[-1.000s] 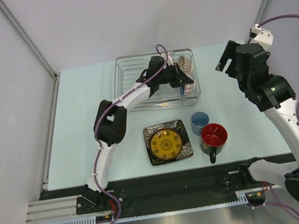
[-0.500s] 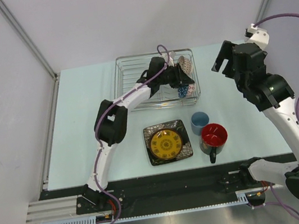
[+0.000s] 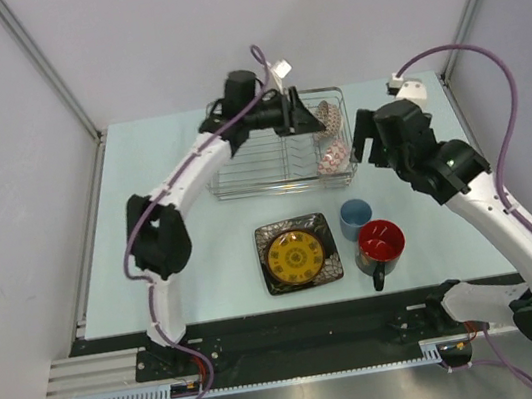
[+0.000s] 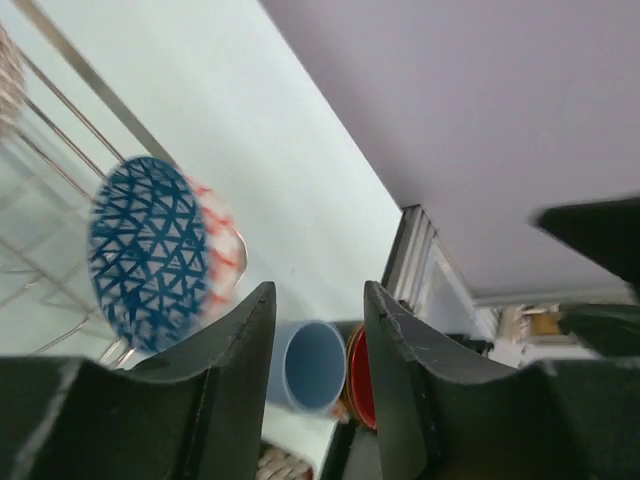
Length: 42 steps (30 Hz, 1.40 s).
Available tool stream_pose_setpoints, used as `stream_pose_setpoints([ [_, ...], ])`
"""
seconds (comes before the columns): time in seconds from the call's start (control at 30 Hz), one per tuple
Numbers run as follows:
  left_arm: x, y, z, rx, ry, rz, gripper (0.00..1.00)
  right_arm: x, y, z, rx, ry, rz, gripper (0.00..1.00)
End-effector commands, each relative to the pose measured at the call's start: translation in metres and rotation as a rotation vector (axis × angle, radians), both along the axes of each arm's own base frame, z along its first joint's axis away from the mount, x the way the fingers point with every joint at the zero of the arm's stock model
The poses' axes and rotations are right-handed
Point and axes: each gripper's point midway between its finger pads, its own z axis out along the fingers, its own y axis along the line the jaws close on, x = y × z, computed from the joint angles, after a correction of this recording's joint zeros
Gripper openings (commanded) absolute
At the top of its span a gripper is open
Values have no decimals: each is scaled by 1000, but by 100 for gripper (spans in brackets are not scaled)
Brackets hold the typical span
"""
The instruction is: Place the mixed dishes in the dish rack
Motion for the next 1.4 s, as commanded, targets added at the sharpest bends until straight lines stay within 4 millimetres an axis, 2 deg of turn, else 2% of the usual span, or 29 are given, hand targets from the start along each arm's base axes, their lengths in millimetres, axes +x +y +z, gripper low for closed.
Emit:
stream_pose_setpoints([
  [0.0,-35,83,97,33,-301,-96,46,-22,47,-37,47,127,203,94],
  [0.03,-34,101,89,98,-326,-78,45,-27,61,-46,53,153,253,93],
  [0.07,-45,119,86,172,-440,-105,46,-33,72,-60,55,192,299,93],
  [0.1,-59,133,68,248,-405,-121,46,-36,77,-68,48,210,314,93],
  [0.13,-64,146,29,337,-355,-113,46,-38,83,-76,38,227,328,93],
  [0.17,-71,153,35,341,-416,-102,45,-41,87,-85,32,246,342,93],
  [0.2,-74,157,24,356,-411,-97,43,-38,90,-86,41,236,343,93],
  [0.23,-78,161,4,387,-386,-91,41,-36,91,-88,42,233,342,93],
  [0.4,-73,165,-16,432,-347,-79,42,-15,82,-87,34,197,286,93],
  [0.47,-68,164,-24,440,-348,-70,41,2,72,-90,21,180,229,93],
  [0.53,-62,162,-37,450,-339,-62,41,24,66,-84,52,141,162,90],
  [0.57,-54,162,-41,460,-347,-42,40,36,64,-101,41,190,127,87],
  [0.6,-49,161,-51,471,-329,-44,40,47,56,-106,55,210,78,87],
  [0.63,-45,159,-53,473,-324,-40,39,60,58,-100,53,202,58,86],
  [0.67,-42,159,-56,482,-322,-34,39,68,59,-117,24,247,42,84],
  [0.7,-38,159,-60,491,-317,-31,39,73,63,-121,5,255,40,84],
  [0.73,-34,158,-64,501,-316,-31,38,84,67,-107,7,221,30,83],
  [0.77,-31,160,-68,516,-318,-26,38,86,69,-105,-8,228,26,83],
  [0.8,-30,162,-71,526,-320,-24,38,92,76,-114,-35,253,26,83],
  [0.83,-29,162,-73,535,-328,-27,38,101,79,-94,-37,215,15,82],
  [0.9,-29,167,-80,555,-326,-24,38,105,85,-102,-68,248,15,81],
  [1.0,-32,172,-86,565,-326,-25,37,108,90,-100,-106,254,9,79],
  [1.23,-32,182,-87,555,-335,-1,36,107,87,-123,-180,325,-12,78],
  [1.37,-29,189,-84,546,-335,19,35,98,88,-133,-213,359,-13,76],
])
